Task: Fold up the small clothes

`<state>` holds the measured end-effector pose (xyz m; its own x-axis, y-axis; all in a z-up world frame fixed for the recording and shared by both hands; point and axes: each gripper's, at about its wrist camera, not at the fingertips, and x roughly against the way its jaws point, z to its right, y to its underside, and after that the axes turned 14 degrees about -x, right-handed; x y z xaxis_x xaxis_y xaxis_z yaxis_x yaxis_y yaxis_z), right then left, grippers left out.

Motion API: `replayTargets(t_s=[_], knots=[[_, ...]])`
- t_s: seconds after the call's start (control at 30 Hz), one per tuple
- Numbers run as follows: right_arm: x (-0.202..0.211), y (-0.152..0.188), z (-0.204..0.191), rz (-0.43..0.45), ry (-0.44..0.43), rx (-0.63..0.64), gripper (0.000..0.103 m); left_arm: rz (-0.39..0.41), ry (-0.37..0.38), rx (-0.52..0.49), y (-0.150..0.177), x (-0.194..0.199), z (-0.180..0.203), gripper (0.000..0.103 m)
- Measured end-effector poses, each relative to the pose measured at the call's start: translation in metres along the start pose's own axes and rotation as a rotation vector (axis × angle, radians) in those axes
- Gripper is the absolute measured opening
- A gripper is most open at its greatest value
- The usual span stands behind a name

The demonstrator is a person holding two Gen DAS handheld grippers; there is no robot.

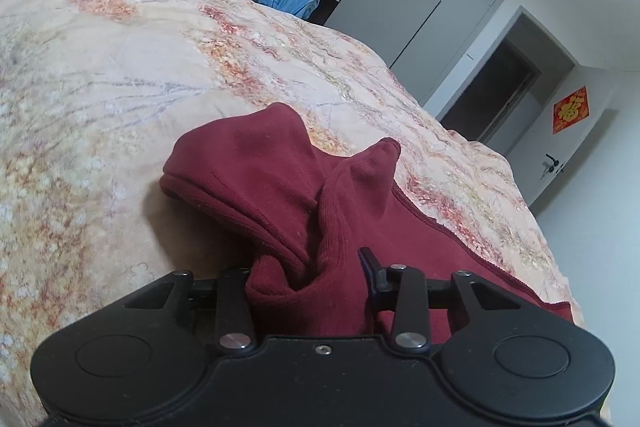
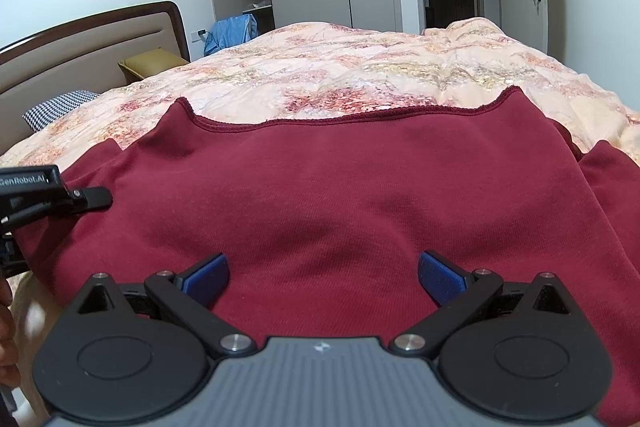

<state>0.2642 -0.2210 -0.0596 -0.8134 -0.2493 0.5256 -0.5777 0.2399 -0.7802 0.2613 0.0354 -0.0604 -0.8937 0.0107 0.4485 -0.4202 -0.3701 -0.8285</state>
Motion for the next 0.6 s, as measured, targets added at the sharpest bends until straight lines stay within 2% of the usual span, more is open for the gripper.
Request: replayTargets(t_s=[0.13, 0.27, 0.4, 0.6], knots=[[0.003, -0.003, 0.003, -0.009, -0.006, -0.011, 0.103, -0.001, -0.008, -0.043, -0.006, 0.003, 0.007, 0.026], [0.008, -0.003, 0.005, -0.022, -0.005, 0.007, 0.103, 0.006, -0.020, -0.146, -0.016, 0.008, 0.025, 0.019], [0.024, -0.006, 0.011, -0.023, 0.002, 0.027, 0.103, -0.005, -0.031, -0.270, -0.029, 0.012, 0.048, 0.019], [0.056, -0.008, 0.030, 0.019, 0.066, 0.058, 0.103, -0.015, -0.009, -0.367, -0.043, 0.014, 0.081, 0.019]])
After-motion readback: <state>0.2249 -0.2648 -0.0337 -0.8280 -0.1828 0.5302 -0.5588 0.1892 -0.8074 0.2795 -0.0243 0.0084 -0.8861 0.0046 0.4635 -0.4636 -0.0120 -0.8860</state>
